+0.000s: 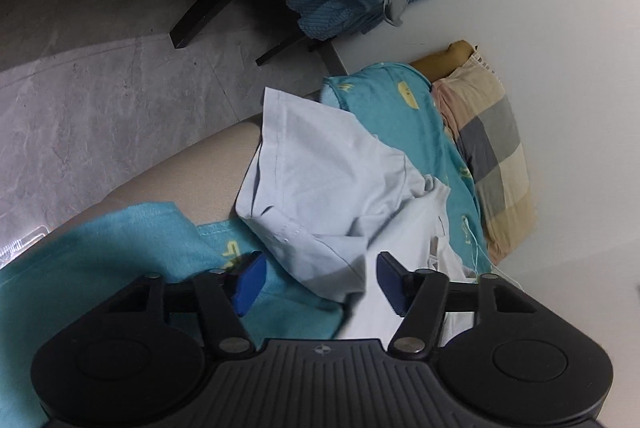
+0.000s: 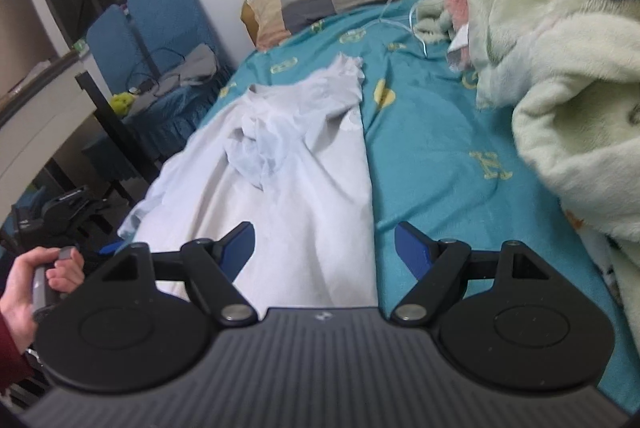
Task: Fold clothes
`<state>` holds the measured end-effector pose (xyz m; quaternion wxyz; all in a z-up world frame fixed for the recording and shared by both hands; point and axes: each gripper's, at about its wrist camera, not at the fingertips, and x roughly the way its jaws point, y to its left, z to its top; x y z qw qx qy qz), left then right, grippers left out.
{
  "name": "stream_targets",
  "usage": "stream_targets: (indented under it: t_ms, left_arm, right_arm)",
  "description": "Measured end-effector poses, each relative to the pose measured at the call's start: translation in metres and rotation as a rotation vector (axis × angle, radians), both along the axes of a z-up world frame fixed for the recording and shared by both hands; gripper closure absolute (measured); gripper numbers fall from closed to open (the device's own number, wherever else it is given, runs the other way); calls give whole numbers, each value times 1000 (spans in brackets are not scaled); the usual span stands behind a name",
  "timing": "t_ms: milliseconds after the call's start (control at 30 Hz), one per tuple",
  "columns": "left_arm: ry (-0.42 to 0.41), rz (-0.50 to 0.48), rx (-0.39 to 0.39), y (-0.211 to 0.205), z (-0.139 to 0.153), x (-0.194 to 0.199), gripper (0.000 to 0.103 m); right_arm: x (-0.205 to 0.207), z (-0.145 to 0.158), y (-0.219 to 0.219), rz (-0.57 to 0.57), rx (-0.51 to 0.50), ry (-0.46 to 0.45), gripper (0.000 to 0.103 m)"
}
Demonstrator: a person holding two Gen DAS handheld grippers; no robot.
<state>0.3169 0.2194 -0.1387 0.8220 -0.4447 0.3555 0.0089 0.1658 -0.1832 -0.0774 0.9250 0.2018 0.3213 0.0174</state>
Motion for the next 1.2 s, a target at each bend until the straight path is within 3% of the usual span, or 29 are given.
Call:
stream_targets:
  t_ms: [133, 200, 233, 333, 433, 500, 700, 800, 900, 1033, 1133, 1200]
  left_arm:
    - [-27, 14, 52, 1, -5, 7, 66]
    - [-41, 21, 78, 1, -7, 11, 96]
    - [-48, 24, 91, 2, -9, 13, 97]
    - [-68, 34, 130, 3, -12, 18, 99]
    - [-111, 8, 244, -6, 20, 22, 99]
    - [-141, -38, 366, -22, 47, 28, 99]
    - [-263, -288, 717, -122, 118, 48, 100]
    - [-325, -428, 817, -188, 131, 51, 100]
    - [-363, -550, 871, -253, 127, 53, 100]
    - [-355, -646, 858, -316, 100, 51, 99]
    - [-335, -661, 832, -322, 83, 48, 96]
    - [-322, -671, 815, -325, 71, 46, 82]
  right_arm:
    - [5, -6, -1, -8, 15, 16, 24]
    - [5, -7, -2, -16, 22, 19, 24]
    - [5, -7, -3, -20, 26, 19, 25]
    - [4, -6, -3, -25, 25, 12, 24]
    - [3, -4, -2, -27, 26, 4, 24]
    - [1, -2, -2, -27, 33, -4, 24]
    - [-5, 6, -8, -42, 59, -36, 24]
    - [-7, 5, -15, -63, 77, -31, 24]
    - [-8, 2, -22, -80, 101, -23, 24]
    - [-10, 0, -31, -97, 127, -25, 24]
    - [-10, -2, -36, -105, 144, -27, 24]
    - [-9, -4, -38, -103, 151, -27, 24]
